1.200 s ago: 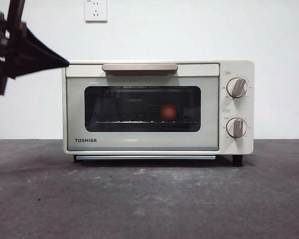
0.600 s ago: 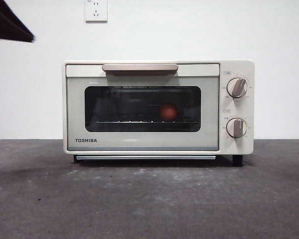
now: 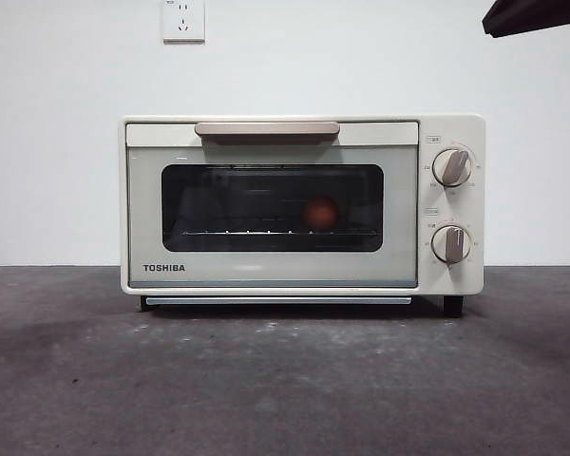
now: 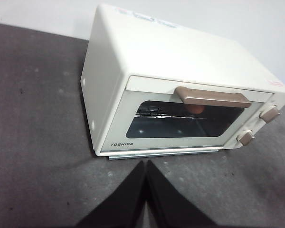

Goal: Eggoven

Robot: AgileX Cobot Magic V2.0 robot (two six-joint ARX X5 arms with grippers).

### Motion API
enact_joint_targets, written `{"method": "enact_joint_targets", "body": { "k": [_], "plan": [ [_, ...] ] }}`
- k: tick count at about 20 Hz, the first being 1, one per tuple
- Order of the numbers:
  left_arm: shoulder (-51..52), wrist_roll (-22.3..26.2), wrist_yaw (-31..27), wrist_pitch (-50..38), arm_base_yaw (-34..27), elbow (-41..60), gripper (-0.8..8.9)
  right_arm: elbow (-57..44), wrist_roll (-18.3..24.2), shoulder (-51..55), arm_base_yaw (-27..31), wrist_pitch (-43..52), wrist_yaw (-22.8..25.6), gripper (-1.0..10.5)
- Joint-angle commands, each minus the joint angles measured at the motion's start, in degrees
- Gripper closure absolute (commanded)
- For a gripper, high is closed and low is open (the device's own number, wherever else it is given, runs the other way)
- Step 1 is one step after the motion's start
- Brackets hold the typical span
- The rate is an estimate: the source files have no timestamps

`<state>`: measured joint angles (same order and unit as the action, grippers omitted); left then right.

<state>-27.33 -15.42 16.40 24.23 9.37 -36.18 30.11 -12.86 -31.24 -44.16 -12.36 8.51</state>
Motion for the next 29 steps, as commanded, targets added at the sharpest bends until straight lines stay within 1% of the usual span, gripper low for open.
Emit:
{"method": "enact_joint_targets", "body": {
  "k": [1, 5, 10, 23, 24, 25, 27, 29],
  "plan": [
    [0.61, 1.49, -0.24, -0.48, 0.13, -0.85, 8.06, 0.15, 2.91, -0.13, -0.5, 1.49, 0.63, 9.4],
    [0.7, 1.42, -0.17, 0.11, 0.13, -0.85, 8.06, 0.15, 2.97, -0.07, -0.48, 1.84, 2.54, 9.4],
    [0.68, 1.42, -0.17, 0.17, 0.13, -0.85, 8.06, 0.2, 2.97, 0.35, -0.48, 3.02, 3.8, 9.4],
    [0.7, 1.46, -0.17, 0.17, 0.13, -0.85, 8.06, 0.22, 2.97, 0.39, -0.48, 3.43, 3.76, 9.4],
    [0.87, 2.62, -0.2, 0.17, 0.26, -0.83, 8.06, 0.22, 2.97, 0.39, -0.48, 3.43, 3.78, 9.4],
    [1.38, 5.92, -0.44, 0.17, 0.2, -0.83, 8.06, 0.22, 2.97, 0.39, -0.48, 3.43, 3.78, 9.4],
    [2.49, 10.19, -1.01, -0.11, -0.09, -0.7, 8.06, 0.22, 2.97, 0.39, -0.48, 3.41, 3.76, 9.4],
    [3.89, 13.05, -4.52, -1.97, -0.42, 0.11, 8.06, 0.22, 2.97, 0.39, -0.48, 3.41, 3.78, 9.4]
  ]
}}
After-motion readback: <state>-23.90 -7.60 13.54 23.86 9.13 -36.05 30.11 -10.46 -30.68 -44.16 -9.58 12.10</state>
